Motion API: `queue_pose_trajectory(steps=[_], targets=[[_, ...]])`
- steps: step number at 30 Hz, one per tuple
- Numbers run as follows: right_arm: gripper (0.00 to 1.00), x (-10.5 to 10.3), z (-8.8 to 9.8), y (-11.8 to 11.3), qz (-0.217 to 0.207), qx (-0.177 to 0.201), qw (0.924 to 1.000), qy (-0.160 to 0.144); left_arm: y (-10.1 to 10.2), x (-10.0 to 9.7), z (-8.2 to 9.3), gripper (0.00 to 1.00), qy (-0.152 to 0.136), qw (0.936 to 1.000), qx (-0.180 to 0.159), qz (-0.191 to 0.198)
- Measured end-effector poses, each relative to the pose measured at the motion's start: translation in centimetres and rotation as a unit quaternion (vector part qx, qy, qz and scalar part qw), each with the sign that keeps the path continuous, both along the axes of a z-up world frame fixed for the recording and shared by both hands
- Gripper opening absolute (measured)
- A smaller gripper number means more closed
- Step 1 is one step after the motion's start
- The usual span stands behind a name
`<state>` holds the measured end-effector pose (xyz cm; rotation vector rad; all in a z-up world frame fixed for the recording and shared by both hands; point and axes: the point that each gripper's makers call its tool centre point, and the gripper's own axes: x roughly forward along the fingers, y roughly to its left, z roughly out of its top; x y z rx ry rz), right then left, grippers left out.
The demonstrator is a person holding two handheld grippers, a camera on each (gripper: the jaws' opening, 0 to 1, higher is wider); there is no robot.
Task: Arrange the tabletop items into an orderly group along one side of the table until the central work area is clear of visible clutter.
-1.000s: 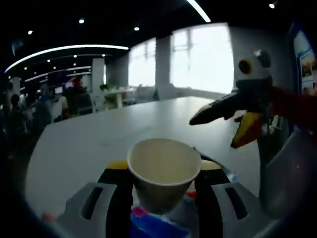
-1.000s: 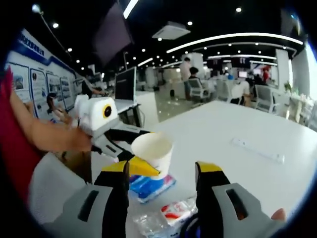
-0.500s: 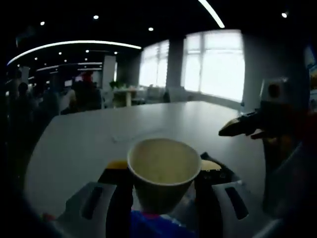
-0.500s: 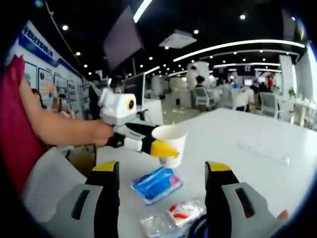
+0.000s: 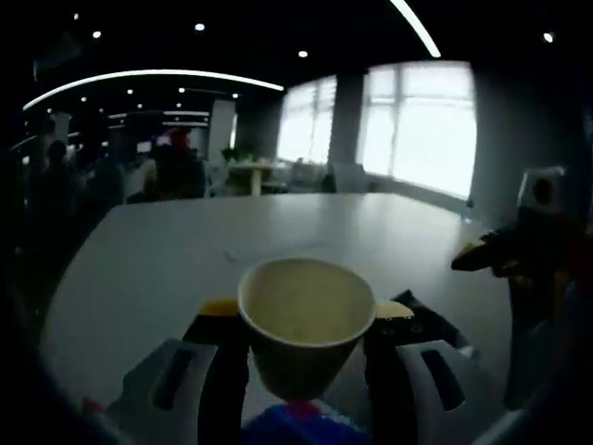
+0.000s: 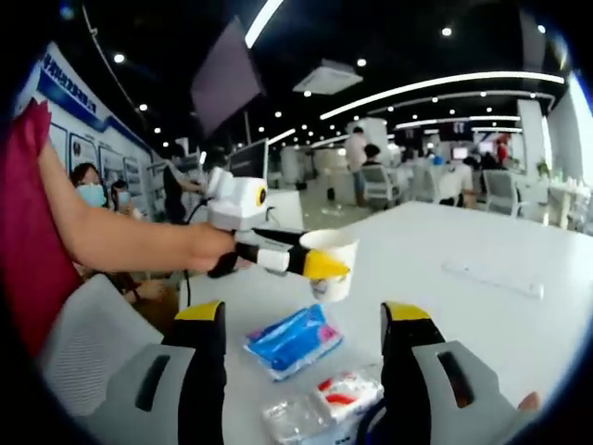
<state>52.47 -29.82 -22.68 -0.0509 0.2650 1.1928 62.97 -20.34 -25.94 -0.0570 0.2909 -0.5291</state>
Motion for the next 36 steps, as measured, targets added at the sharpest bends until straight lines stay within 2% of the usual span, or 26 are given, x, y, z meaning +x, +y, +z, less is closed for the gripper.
queue_pose_trajectory(steps=[21,36], targets=[[0.65,0.5,-1.6,-0.6,-0.01,0.001,0.9997,0.022,1.8,3.3,-3.7,0.46,0.022,0.9992,-0.003,0.034],[0.62,1.1,-2.5,-1.1,-0.018,0.001,0.9991,0.037,2.6,5.3,-6.4,0.46,0.023,0.9979,-0.009,0.059]])
